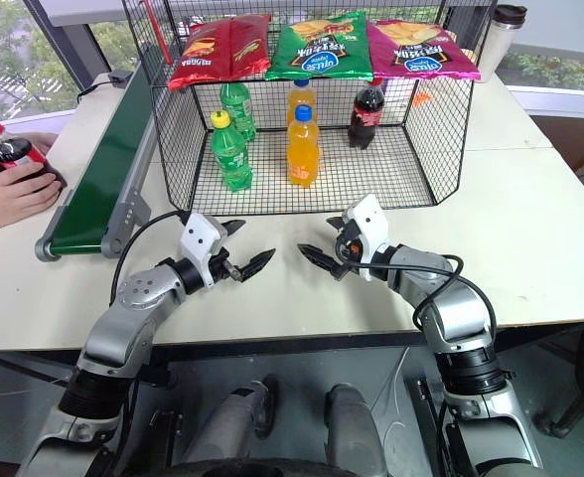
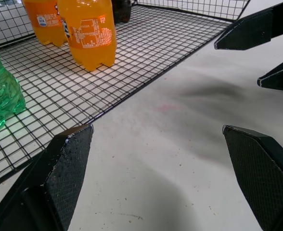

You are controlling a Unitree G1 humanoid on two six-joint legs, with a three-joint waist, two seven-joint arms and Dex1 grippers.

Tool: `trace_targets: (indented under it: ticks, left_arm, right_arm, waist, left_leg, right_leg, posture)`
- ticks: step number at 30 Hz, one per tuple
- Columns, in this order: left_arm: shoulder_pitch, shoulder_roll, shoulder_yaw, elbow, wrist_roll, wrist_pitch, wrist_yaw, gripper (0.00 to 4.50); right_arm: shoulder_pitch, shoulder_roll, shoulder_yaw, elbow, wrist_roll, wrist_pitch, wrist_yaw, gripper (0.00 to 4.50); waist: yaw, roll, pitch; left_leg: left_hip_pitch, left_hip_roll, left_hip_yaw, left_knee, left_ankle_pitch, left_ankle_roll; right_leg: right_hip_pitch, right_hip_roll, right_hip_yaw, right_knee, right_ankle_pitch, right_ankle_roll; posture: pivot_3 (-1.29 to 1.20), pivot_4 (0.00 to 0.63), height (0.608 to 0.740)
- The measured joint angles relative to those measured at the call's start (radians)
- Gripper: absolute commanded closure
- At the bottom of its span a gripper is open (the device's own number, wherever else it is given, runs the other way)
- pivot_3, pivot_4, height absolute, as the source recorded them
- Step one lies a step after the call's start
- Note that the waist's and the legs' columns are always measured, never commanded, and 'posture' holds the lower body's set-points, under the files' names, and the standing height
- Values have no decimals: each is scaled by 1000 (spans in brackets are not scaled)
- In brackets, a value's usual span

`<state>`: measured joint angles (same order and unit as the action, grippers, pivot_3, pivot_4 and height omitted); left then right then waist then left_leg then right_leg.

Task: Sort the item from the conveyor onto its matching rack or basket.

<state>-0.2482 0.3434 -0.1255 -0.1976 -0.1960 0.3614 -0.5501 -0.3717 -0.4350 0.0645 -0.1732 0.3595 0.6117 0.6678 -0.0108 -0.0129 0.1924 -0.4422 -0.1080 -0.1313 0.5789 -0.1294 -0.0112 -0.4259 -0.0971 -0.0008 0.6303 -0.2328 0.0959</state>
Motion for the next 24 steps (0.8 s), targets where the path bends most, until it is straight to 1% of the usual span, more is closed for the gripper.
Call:
trace_targets:
  ticks: [10, 16, 19, 24]
  left_arm:
    - [1, 0, 0, -1, 0, 3, 2, 0]
    - [10, 1, 8, -25, -8, 25, 21, 0]
    - [17, 5, 71, -59, -37, 53, 38, 0]
    - [20, 52, 242, -147, -121, 146, 83, 0]
  right_arm:
    - [-2, 0, 1, 0, 1, 0, 6, 61]
    - [-52, 0, 7, -2, 19, 0, 42, 61]
    - [-68, -3, 13, -26, 37, 11, 70, 61]
    - [-129, -13, 16, -101, 98, 52, 124, 61]
  waist:
    - [0, 0, 0]
    - [-1, 0, 0]
    - [-2, 0, 0]
    - [-3, 0, 0]
  left_leg:
    - [0, 0, 0, 0, 0, 0]
    - [0, 0, 0, 0, 0, 0]
    - [0, 0, 0, 0, 0, 0]
    - [0, 1, -1, 0, 0, 0]
  right_leg:
    - [0, 0, 0, 0, 0, 0]
    - [0, 0, 0, 0, 0, 0]
    - [-1, 0, 0, 0, 0, 0]
    - [-1, 0, 0, 0, 0, 0]
  posture:
    - [0, 150, 738]
    - [0, 150, 738]
    - [0, 150, 738]
    - [0, 150, 738]
